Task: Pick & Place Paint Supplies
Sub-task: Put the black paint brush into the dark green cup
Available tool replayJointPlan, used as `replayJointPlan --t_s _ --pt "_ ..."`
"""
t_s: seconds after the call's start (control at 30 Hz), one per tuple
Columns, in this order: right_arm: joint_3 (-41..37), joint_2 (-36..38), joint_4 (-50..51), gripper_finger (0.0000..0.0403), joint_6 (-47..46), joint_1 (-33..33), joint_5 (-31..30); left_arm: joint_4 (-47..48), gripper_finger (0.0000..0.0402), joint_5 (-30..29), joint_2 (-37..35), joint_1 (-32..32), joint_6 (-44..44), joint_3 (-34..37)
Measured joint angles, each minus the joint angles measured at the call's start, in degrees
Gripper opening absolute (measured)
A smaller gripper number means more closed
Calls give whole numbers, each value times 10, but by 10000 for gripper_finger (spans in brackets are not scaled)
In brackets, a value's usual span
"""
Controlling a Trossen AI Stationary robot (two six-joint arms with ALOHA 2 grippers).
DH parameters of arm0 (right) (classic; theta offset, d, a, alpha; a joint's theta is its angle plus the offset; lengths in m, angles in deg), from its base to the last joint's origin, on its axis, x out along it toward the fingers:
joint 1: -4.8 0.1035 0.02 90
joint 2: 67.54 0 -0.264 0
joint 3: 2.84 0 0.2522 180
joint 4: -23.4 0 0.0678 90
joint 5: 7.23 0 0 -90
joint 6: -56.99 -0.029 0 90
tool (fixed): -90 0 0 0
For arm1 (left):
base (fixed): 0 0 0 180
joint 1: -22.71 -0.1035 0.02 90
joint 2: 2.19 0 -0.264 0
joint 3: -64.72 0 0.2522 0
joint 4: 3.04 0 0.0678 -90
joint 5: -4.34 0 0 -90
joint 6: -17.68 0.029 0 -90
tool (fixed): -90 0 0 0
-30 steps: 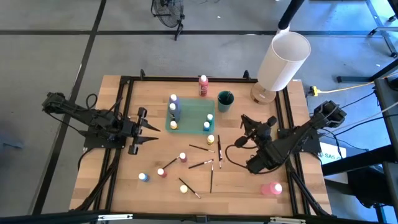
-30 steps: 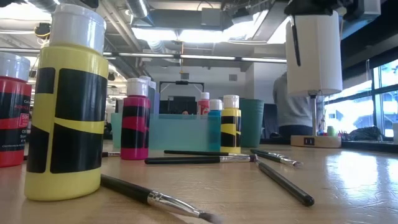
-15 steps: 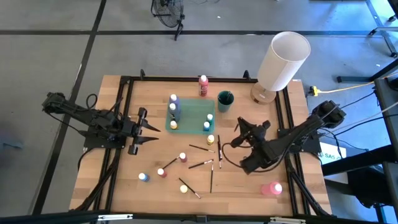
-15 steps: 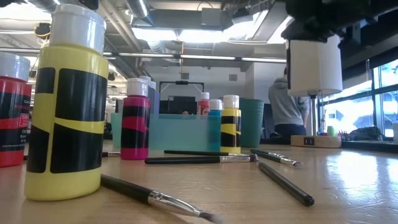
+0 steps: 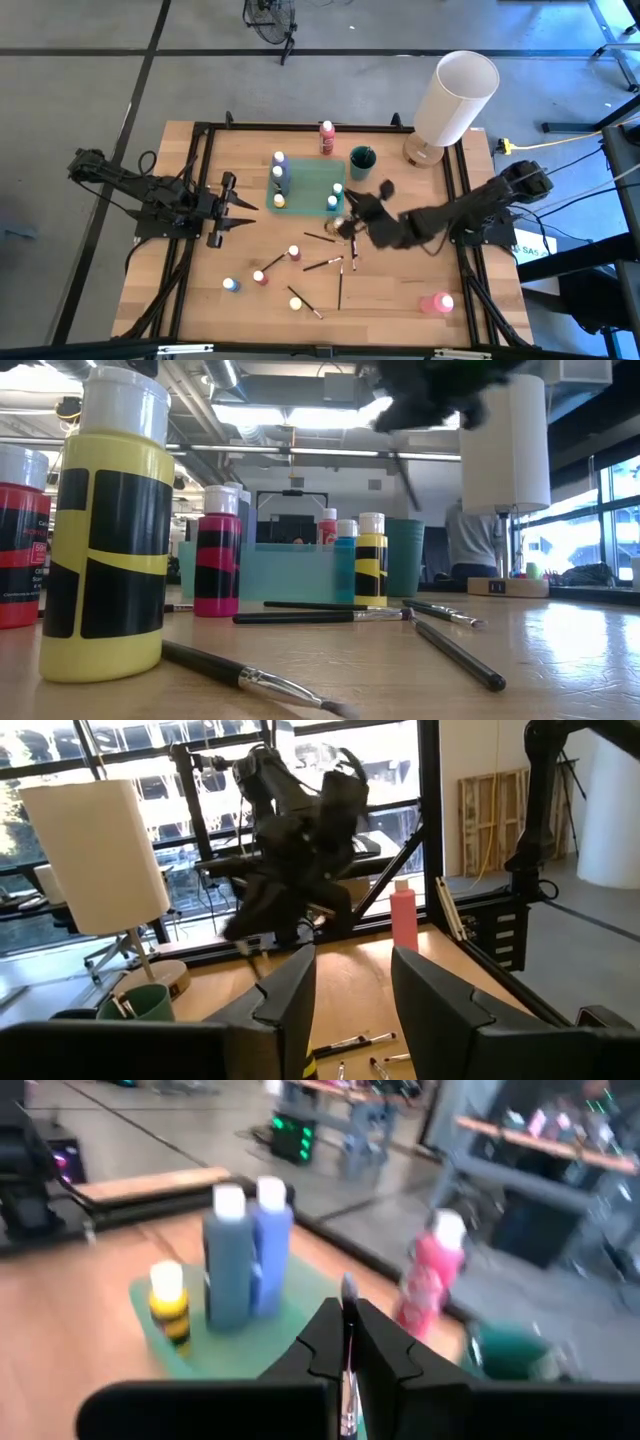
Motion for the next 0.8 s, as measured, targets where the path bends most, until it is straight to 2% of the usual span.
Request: replayJointPlan --t_s 0.13,0.27,0.37,0.47,0.57,0.67,0.8 --pt "0 7 -155 11 163 -55 88 0 127 0 0 0 -8 0" --pt "0 35 -199 11 223 -92 106 0 127 0 0 0 -9 0" --pt "-4 65 -186 11 228 -112 105 8 127 0 0 0 -17 0" --pt "-31 102 -166 11 194 -132 75 18 127 0 0 0 -22 0" --pt "-84 142 -174 11 150 -151 111 28 127 0 0 0 -30 0" --pt "-156 172 -221 11 117 -158 129 30 127 0 0 0 -37 0" --pt "-251 188 -379 11 130 -159 152 30 127 0 0 0 -47 0"
